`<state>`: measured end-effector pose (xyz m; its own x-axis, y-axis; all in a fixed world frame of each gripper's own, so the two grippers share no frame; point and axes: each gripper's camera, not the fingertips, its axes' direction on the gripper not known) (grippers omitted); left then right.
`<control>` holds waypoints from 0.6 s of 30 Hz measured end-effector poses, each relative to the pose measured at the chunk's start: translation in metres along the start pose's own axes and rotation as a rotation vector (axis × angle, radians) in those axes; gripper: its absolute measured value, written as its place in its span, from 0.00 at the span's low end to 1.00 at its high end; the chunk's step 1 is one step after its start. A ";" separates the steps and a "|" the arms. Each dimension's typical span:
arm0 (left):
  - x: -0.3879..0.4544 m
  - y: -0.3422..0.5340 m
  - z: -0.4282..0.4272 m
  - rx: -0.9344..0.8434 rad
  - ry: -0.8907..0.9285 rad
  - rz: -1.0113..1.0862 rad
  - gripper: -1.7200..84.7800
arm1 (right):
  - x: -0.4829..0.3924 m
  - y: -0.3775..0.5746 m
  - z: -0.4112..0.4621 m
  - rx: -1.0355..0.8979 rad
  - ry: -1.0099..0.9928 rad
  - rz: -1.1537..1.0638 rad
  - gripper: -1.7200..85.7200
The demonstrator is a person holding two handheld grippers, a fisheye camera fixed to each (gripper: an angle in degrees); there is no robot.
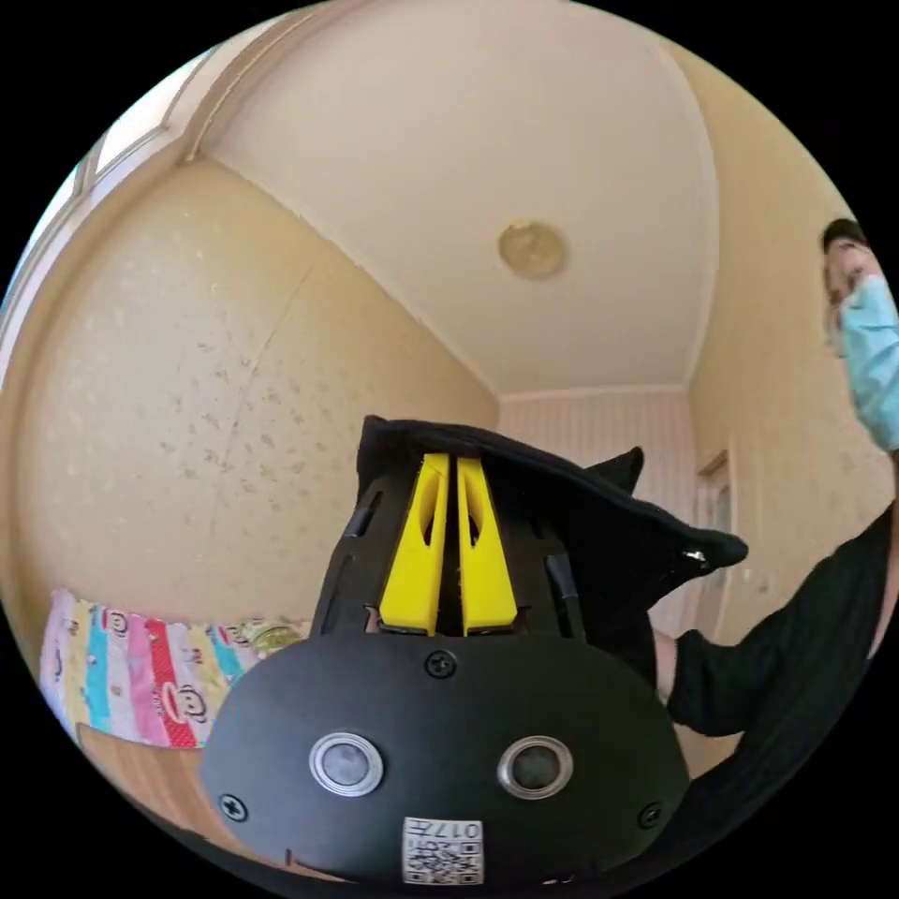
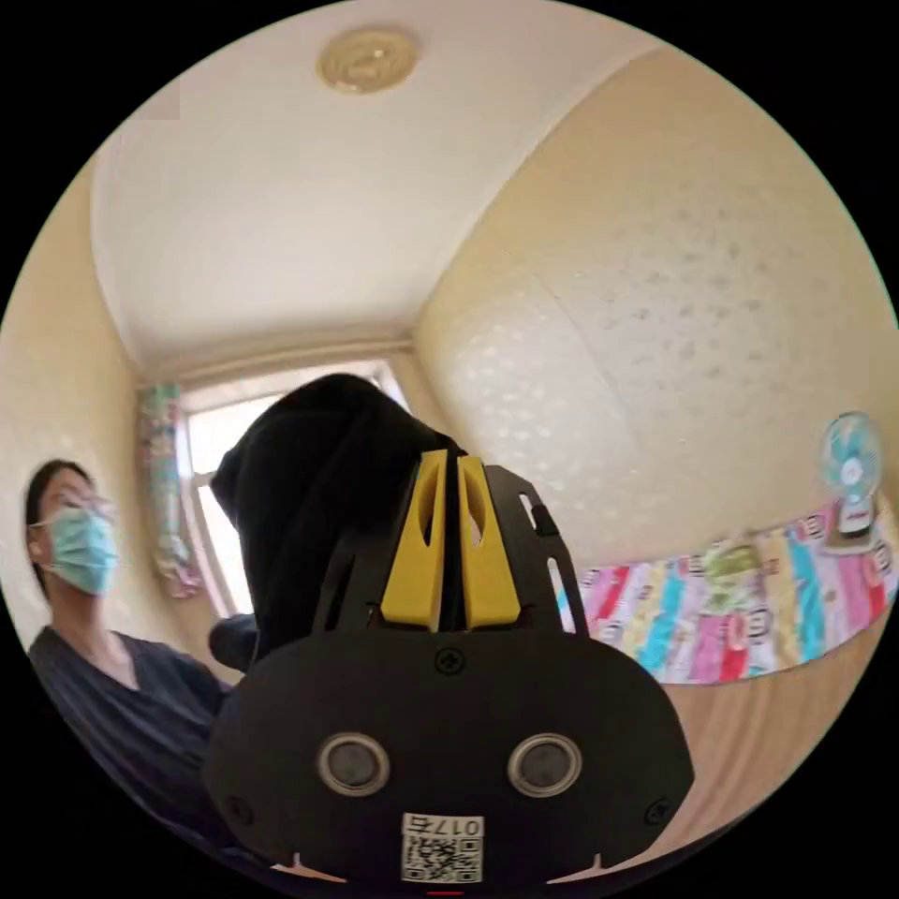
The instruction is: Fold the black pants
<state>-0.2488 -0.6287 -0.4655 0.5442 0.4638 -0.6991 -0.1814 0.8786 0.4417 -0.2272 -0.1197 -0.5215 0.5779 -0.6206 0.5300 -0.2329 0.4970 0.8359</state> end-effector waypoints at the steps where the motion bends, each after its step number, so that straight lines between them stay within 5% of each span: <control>1: -0.026 -0.009 0.030 -0.071 -0.040 -0.069 0.01 | 0.029 -0.029 0.039 -0.129 0.258 -0.054 0.06; 3: -0.132 -0.009 0.107 -0.308 -0.161 -0.471 0.01 | 0.088 -0.052 0.082 -0.309 0.640 0.071 0.07; 5: -0.174 0.014 0.122 -0.313 -0.127 -0.524 0.01 | 0.158 -0.041 0.086 -0.330 0.856 0.317 0.08; 7: -0.196 0.054 0.133 -0.386 -0.156 -0.477 0.01 | 0.205 -0.006 0.095 -0.413 0.834 0.331 0.08; 10: -0.214 0.174 0.159 -0.704 -0.331 -0.442 0.02 | 0.284 0.113 0.121 -0.793 0.824 0.302 0.10; 12: -0.223 0.307 0.179 -1.052 -0.332 -0.580 0.05 | 0.327 0.210 0.122 -1.043 0.815 0.382 0.11; 18: -0.169 0.510 0.180 -1.360 -0.211 -0.995 0.08 | 0.375 0.432 0.050 -1.432 0.741 0.775 0.13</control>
<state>-0.2859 -0.2790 -0.0210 0.9434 -0.2097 -0.2569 -0.1862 0.3059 -0.9337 -0.1505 -0.1683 0.0461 0.9670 0.1618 0.1967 -0.0355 0.8503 -0.5251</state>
